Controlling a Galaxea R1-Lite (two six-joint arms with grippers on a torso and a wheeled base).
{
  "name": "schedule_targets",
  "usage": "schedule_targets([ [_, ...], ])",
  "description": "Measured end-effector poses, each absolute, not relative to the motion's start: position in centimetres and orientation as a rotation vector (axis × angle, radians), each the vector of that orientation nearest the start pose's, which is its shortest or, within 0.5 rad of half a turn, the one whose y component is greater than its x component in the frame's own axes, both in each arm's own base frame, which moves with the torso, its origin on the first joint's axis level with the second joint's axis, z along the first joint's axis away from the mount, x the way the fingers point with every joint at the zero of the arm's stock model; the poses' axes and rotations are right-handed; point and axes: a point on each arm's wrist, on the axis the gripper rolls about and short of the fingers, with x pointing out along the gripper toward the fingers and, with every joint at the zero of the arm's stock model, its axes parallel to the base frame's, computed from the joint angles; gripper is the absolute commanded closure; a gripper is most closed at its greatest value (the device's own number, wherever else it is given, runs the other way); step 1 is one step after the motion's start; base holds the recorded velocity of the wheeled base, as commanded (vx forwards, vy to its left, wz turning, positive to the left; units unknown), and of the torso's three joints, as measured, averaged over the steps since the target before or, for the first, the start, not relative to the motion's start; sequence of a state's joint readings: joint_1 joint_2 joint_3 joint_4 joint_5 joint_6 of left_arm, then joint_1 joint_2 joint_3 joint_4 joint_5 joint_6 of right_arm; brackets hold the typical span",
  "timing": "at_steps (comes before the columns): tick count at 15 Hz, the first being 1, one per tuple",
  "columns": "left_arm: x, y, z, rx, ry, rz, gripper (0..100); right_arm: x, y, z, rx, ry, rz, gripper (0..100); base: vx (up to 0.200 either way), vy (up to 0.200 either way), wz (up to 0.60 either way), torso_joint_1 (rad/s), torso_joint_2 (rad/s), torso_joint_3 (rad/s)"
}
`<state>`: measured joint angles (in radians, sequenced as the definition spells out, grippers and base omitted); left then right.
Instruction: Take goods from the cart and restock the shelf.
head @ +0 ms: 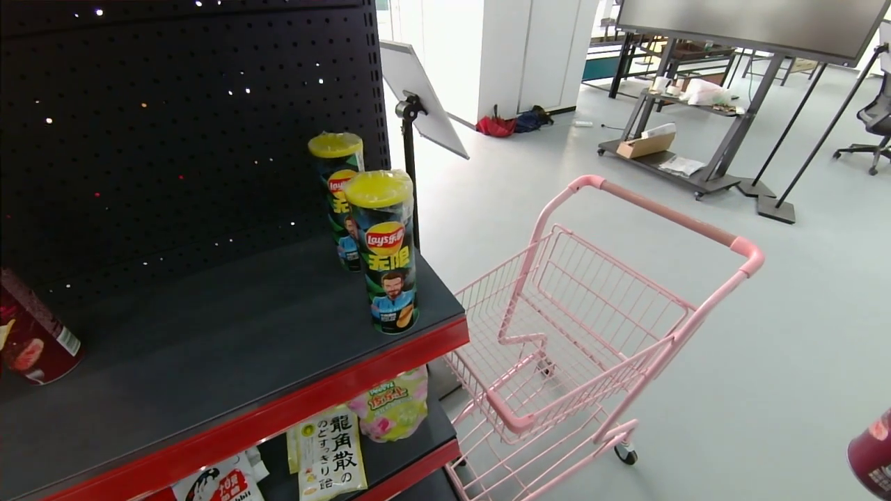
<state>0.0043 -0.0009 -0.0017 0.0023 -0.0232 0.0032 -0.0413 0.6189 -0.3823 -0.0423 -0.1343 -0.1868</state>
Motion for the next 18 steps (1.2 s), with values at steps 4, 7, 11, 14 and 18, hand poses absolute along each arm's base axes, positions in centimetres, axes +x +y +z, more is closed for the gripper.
schedule_targets([
  [4, -2.3, -0.1, 7.6, 0.004, 0.0, -0.019, 0, 4.7, -0.5, 18.8, -0.199, 0.214, -0.152, 100, 0.0, 0.0, 0.0, 0.156, -0.36, -0.214],
  [7, -2.3, -0.1, 7.6, 0.004, 0.0, -0.019, 0, 5.0, -0.5, 18.8, -0.208, 0.23, -0.151, 100, 0.0, 0.0, 0.0, 0.162, -0.36, -0.199],
  [11, -2.3, -0.1, 7.6, 0.004, 0.0, -0.019, 0, 5.3, -0.5, 18.5, -0.238, 0.252, -0.153, 100, 0.0, 0.0, 0.45, 0.067, -0.15, -0.079],
  [14, -2.3, -0.1, 7.6, 0.003, 0.0, -0.019, 0, 5.1, -0.5, 18.2, -0.238, 0.255, -0.152, 100, 0.0, 0.0, 0.6, 0.012, 0.0, -0.002],
  [18, -2.3, -0.1, 7.6, 0.003, 0.0, -0.019, 0, 4.5, -0.5, 17.4, -0.237, 0.256, -0.146, 100, 0.0, 0.0, 0.6, 0.004, 0.0, 0.0],
])
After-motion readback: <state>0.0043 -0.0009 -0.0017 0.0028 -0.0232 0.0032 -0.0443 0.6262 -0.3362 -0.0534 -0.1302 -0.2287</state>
